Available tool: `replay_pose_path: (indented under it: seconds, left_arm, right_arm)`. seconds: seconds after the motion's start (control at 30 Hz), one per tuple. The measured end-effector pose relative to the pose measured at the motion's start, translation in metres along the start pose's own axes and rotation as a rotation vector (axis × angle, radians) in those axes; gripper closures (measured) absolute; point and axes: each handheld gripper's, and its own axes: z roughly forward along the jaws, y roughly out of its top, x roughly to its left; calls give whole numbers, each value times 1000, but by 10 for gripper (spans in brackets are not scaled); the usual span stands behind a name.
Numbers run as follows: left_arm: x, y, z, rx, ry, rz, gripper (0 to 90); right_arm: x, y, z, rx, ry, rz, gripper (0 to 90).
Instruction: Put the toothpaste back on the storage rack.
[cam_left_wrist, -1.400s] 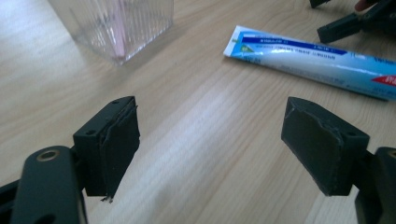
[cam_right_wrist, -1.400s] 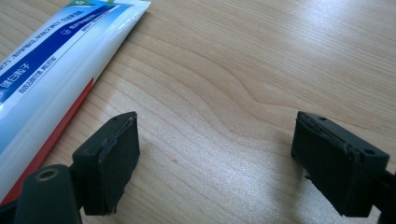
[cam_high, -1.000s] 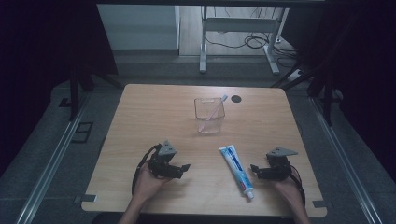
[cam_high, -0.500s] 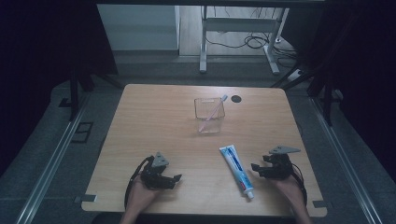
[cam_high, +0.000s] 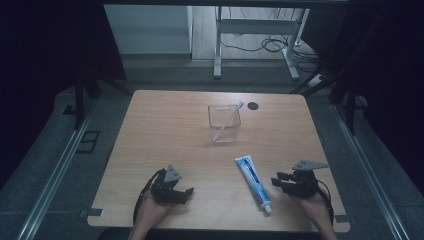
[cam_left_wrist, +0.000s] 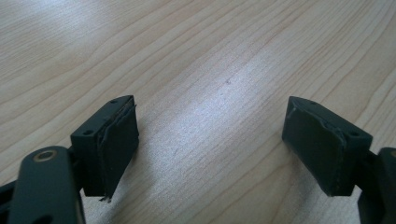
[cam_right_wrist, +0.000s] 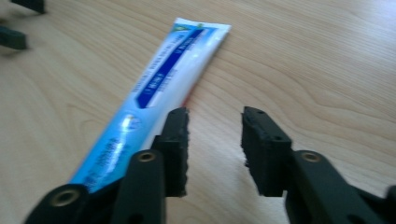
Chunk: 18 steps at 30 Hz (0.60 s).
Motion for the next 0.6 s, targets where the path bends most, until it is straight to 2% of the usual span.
replay_pose_path:
  seconds: [0.13, 0.33, 0.6]
  left_arm:
    - [0, 0, 0, 0, 1, -2, 182]
    - [0, 0, 0, 1, 3, -3, 177]
    - [0, 0, 0, 1, 4, -3, 177]
  right_arm:
    - [10, 4, -4, -1, 26, -17, 712]
    - [28, 13, -5, -9, 79, -47, 780]
    - [51, 20, 2, 0, 152, -84, 797]
